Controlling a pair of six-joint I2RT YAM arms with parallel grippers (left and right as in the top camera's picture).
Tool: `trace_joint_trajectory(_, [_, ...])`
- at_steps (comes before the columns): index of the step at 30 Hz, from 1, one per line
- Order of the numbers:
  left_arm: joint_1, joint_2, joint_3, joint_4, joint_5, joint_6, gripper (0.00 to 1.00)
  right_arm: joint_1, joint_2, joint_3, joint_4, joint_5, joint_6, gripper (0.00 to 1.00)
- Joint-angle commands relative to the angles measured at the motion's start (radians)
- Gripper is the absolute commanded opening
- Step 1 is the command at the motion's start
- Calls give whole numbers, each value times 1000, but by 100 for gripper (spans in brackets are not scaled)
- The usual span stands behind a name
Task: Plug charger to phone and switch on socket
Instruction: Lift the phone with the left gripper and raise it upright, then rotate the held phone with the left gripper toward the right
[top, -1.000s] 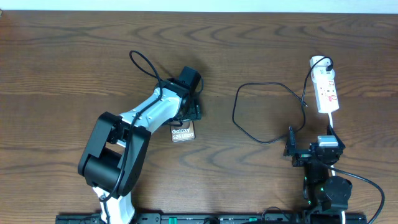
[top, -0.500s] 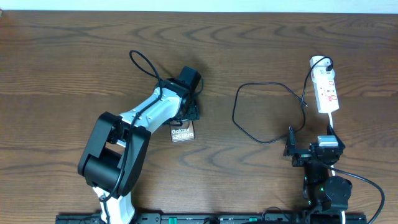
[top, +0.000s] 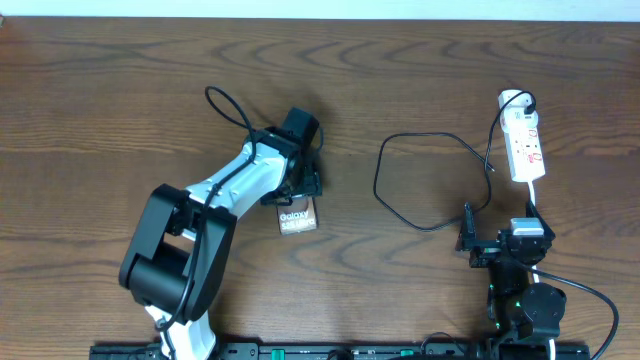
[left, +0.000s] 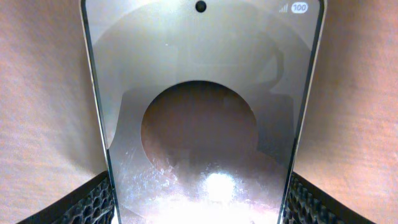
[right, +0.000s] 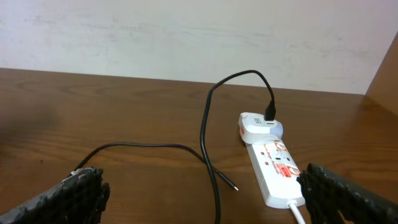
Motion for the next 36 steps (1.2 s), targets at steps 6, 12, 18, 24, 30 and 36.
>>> trace_joint_trajectory(6, [-1, -150, -11, -7, 213, -13, 52, 6, -3, -2, -2, 4, 8, 99])
trace_joint_trajectory(12, [1, -164, -11, -8, 333, -39, 52, 6, -3, -2, -2, 3, 8, 99])
trace_joint_trajectory(18, [5, -164, -11, 16, 409, -165, 52, 6, -3, -2, -2, 4, 8, 99])
trace_joint_trajectory(24, [23, -164, -11, 64, 510, -286, 52, 6, -3, -2, -2, 4, 8, 99])
trace_joint_trajectory(30, [58, -164, -11, 121, 665, -409, 52, 6, -3, -2, -2, 4, 8, 99])
trace_joint_trajectory(36, [69, -164, -11, 128, 842, -409, 52, 6, -3, -2, -2, 4, 8, 99])
